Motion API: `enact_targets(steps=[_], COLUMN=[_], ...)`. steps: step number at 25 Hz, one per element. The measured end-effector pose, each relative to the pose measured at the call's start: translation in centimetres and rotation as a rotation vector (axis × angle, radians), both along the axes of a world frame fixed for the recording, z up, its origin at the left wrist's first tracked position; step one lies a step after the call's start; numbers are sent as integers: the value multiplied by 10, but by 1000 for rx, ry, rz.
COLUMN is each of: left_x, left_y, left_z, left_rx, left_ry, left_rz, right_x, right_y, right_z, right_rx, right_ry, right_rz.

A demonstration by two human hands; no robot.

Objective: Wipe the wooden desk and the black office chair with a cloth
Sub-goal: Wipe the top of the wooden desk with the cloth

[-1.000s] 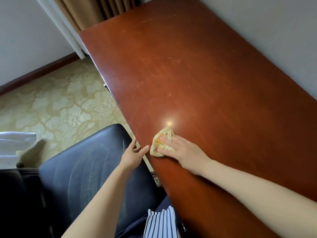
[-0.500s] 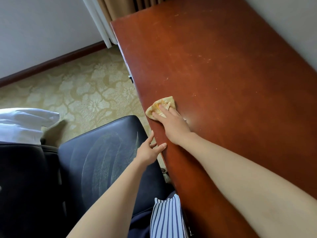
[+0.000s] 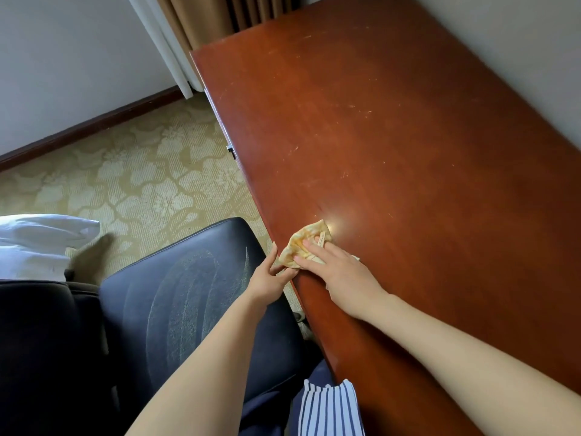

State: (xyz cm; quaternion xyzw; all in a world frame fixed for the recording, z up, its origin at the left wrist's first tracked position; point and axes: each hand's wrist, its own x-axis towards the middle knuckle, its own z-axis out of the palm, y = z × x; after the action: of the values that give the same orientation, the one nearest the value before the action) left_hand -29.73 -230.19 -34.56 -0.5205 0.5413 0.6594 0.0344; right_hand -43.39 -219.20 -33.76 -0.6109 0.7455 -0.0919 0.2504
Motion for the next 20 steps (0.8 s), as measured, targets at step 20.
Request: enact_targets(steps=[20], left_x=[-8], left_y=[14], left_z=[10], left_rx=[-73], left_ry=[-19], left_rz=[56], right_x=[-139], right_y=[72], right_z=[-3], right_rx=[33], right_ry=[112], right_rz=[-870])
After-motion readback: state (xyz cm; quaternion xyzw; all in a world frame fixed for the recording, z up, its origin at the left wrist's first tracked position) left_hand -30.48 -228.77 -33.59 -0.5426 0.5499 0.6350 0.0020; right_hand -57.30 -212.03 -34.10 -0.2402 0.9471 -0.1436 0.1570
